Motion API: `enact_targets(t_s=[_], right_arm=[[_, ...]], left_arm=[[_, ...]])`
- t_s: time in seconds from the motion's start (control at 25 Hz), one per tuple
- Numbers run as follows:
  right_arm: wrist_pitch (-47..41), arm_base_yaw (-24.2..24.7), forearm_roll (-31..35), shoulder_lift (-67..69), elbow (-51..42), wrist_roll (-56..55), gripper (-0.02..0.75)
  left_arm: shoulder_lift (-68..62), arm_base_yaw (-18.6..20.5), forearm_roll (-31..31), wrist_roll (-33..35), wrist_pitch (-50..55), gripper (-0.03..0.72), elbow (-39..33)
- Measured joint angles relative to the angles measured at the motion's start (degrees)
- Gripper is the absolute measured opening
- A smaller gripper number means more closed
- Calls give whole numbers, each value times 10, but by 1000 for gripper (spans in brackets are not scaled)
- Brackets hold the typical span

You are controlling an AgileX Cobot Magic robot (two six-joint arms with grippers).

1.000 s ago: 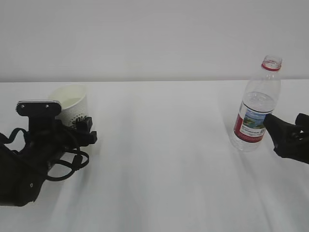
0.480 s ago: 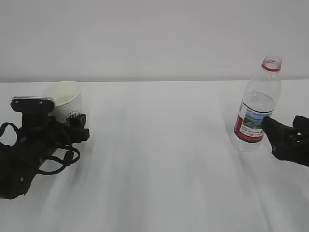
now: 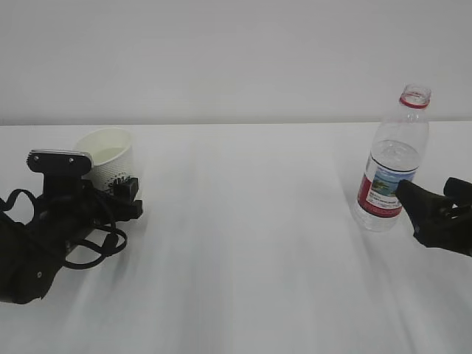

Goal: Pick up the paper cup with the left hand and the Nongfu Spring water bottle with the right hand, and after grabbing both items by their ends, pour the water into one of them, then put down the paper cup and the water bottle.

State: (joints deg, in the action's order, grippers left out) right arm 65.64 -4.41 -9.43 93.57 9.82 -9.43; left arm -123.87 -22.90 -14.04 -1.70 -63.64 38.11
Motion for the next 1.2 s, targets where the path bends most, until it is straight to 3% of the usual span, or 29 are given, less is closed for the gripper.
enact_targets(t_s=[0.44, 0.8, 1.0, 1.2], right_arm=[[0, 0, 0, 0, 0, -1, 590], [0, 0, -9, 0, 0, -1, 589], [0, 0, -16, 0, 0, -2, 589], [0, 0, -17, 0, 0, -2, 589]], left_arm=[[0, 0, 0, 0, 0, 593, 0], [0, 0, 0, 0, 0, 610, 0], [0, 0, 0, 0, -16, 681, 2], [0, 0, 0, 0, -18, 685, 2]])
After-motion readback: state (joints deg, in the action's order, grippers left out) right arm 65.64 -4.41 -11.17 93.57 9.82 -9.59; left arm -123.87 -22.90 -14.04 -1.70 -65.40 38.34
